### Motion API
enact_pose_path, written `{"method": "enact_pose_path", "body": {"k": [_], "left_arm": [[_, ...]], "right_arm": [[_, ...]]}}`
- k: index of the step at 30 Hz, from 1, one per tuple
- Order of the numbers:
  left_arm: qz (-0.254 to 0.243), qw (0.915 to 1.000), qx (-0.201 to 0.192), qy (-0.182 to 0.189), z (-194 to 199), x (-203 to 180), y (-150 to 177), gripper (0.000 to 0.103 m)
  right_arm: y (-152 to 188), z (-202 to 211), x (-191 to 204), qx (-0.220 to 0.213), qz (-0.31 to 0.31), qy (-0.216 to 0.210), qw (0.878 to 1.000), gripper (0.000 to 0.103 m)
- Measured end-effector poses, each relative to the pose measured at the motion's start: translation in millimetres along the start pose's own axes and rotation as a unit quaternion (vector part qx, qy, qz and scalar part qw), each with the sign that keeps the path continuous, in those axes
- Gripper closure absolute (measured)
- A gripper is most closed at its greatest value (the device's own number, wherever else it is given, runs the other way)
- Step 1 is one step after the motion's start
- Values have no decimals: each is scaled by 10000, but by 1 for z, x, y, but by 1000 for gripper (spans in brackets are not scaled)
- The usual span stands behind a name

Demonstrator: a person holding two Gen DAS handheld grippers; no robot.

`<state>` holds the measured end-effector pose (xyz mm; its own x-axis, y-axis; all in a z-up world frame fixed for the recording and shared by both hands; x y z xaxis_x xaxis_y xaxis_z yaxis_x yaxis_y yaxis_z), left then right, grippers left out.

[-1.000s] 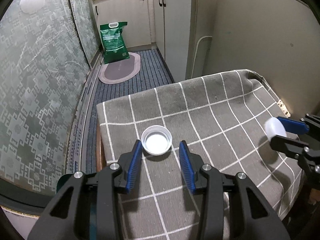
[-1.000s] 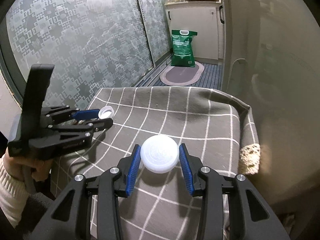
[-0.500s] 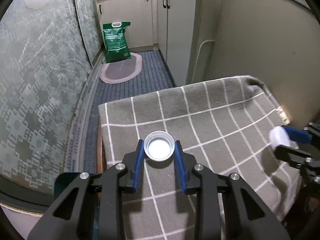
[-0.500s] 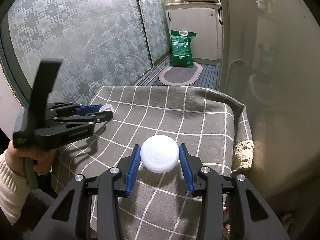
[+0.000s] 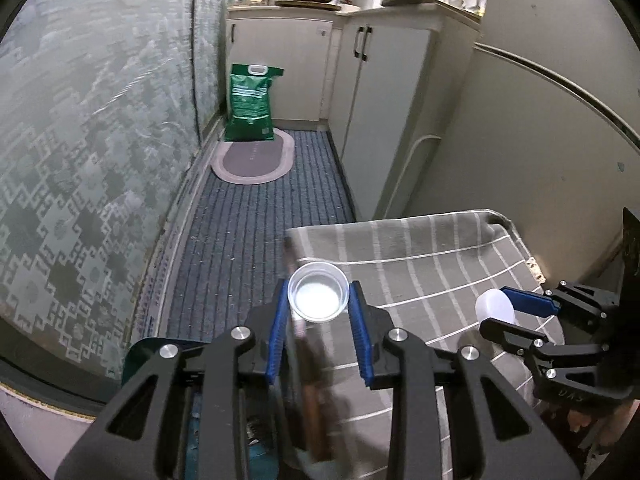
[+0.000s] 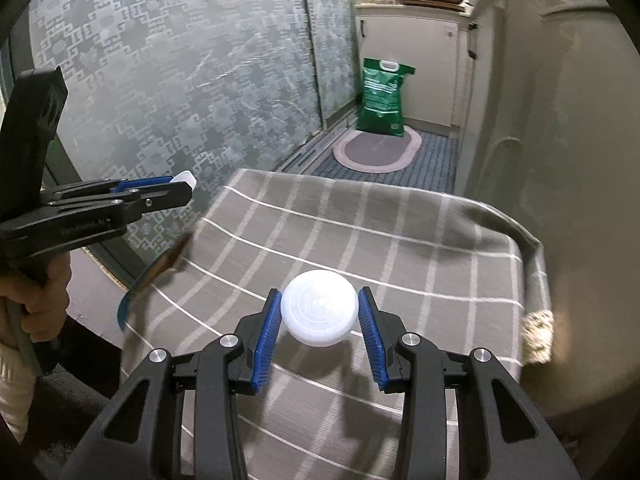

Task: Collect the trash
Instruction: 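Carry both white lids to the teal bin and release them inside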

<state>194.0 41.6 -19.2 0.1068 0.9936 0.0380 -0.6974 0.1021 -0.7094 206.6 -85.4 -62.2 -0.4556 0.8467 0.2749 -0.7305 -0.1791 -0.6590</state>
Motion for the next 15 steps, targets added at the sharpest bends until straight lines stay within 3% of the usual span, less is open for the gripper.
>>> {"method": "enact_pose_path", "body": {"k": [8,15], "left_arm": [[149,9993,0,-342,14,53,27,71],[372,9976,367,-446,5,93,69,71]], "right_arm": [[-12,-10,51,30,238,-186,9995,64],[-25,-18,102,10,420,-433,9982,64]]}}
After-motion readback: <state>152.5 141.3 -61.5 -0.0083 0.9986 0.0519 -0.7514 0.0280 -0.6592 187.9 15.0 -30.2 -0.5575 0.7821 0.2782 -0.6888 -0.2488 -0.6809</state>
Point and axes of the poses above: each gripper's, at about its wrist camera, not at the fingertips, and z roughly against the way its jaws point, x to its left, y to its underside, the point moved 5 cm from there along -z, roughly the way its jaws point, and after that the axes turned 12 degrees about -z, right-handed, at the moved point
